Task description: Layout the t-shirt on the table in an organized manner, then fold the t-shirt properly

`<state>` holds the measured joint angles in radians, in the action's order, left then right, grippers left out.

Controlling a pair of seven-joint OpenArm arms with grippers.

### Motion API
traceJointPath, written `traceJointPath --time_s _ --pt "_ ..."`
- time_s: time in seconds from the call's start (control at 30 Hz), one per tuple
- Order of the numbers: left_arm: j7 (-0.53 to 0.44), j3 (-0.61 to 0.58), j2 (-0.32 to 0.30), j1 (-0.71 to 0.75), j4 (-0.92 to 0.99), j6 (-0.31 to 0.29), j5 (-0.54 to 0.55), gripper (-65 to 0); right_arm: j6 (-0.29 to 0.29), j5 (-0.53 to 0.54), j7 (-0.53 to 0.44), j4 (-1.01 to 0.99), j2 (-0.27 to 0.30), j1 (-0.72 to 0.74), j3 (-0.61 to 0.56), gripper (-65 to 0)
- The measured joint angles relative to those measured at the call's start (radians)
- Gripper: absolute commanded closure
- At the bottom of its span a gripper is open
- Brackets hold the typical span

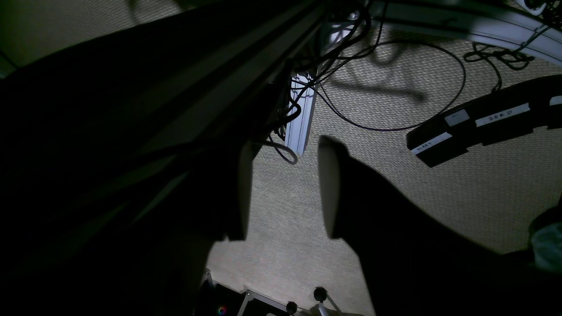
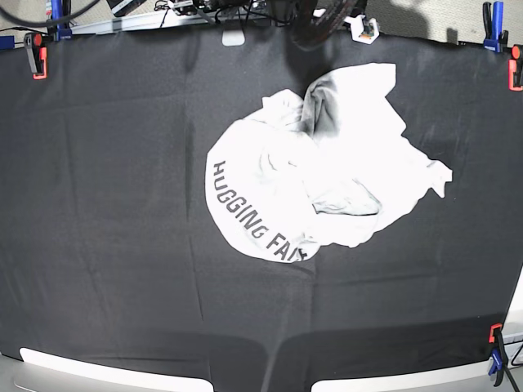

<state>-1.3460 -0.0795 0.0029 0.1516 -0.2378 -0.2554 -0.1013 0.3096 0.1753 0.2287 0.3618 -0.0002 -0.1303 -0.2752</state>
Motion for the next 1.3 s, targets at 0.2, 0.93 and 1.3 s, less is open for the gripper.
traceJointPath --time_s 0.2,0.93,1.3 --pt "0.001 0.0 -0.001 0.005 -0.001 0.0 0.0 -26.7 0.0 0.0 0.0 0.0 0.0 0.0 0.0 -24.2" --pt "-0.016 0.001 -0.051 0.164 -0.006 -0.003 -0.003 -26.7 0.0 0.0 0.0 0.0 0.0 0.0 0.0 -24.2" --pt "0.455 0.001 -0.051 0.189 -0.007 -0.003 -0.003 -26.7 0.0 0.0 0.0 0.0 0.0 0.0 0.0 -24.2"
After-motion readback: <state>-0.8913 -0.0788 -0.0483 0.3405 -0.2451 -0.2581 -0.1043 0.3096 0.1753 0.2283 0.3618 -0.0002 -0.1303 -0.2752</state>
